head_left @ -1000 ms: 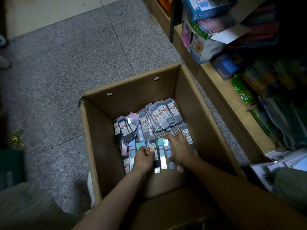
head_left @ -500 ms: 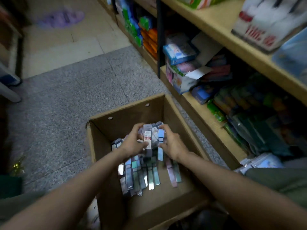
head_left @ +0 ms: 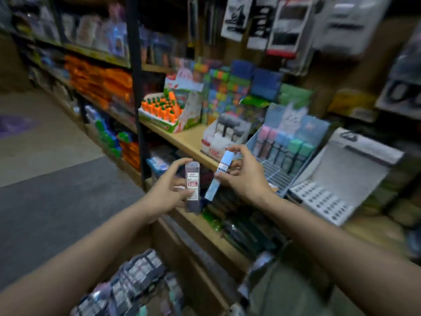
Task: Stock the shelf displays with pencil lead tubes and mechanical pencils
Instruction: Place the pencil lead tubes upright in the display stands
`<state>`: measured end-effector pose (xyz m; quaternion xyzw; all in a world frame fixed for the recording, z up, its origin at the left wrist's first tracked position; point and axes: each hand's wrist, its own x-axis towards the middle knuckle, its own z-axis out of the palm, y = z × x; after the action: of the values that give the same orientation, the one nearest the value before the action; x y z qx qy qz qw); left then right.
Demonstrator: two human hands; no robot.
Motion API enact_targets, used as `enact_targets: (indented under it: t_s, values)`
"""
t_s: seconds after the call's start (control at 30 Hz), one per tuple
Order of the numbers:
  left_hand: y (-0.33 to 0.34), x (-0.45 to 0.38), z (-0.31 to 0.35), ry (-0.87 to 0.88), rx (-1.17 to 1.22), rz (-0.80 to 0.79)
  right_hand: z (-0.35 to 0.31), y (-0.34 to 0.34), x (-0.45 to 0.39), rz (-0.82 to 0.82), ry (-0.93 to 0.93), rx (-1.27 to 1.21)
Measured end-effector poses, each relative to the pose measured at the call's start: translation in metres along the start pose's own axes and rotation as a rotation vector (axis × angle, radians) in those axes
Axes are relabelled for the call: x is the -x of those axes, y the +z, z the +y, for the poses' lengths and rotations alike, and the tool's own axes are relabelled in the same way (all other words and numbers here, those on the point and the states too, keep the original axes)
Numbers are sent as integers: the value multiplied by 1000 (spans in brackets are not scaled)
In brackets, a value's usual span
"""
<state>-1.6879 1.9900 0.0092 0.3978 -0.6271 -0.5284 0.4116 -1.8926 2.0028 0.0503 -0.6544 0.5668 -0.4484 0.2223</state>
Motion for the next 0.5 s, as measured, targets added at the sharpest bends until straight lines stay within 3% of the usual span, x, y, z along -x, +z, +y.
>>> enact_targets:
  t_s: [0.3, 0.5]
  values:
    - [65, -28, 21, 40, 164, -232, -26, -119, -3, 181, -81, 324]
    - [65, -46, 1, -53, 236, -156, -14, -160, -26, 327, -26, 530]
